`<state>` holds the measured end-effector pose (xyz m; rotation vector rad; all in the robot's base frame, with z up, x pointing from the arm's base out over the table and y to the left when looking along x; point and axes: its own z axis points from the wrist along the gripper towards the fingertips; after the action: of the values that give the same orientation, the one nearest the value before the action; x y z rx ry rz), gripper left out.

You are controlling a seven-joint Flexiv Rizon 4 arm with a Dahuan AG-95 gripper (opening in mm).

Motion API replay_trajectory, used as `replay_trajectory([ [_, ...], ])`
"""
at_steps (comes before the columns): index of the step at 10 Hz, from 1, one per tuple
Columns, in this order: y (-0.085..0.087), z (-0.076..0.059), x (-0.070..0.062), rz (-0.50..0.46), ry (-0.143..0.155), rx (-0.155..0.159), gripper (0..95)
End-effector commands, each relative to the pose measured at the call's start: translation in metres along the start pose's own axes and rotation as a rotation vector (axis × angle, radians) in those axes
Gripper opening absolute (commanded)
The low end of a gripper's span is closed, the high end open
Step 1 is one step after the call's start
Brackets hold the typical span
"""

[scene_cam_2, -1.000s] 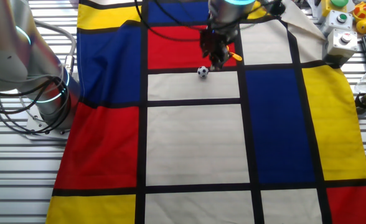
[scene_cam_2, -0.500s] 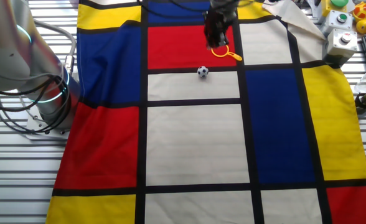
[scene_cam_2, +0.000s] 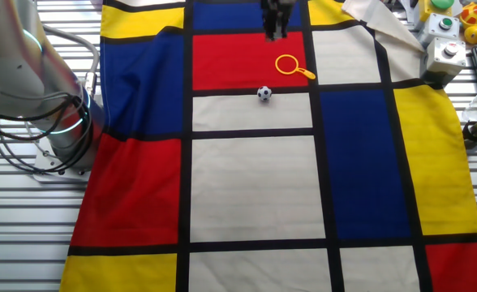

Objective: Remove the bubble ring from the ball

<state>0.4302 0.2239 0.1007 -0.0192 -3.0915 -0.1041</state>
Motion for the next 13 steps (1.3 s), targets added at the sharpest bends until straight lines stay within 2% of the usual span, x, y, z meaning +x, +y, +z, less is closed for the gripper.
replay_trajectory([
  [1,0.0079,-0.0023,0.003,-0.014,-0.014,-0.001,0.0],
  [6,0.0078,-0.0021,0.0031,0.004,-0.006,0.005,0.0],
  [13,0.0075,-0.0018,0.0037,0.012,-0.01,0.01,0.0],
])
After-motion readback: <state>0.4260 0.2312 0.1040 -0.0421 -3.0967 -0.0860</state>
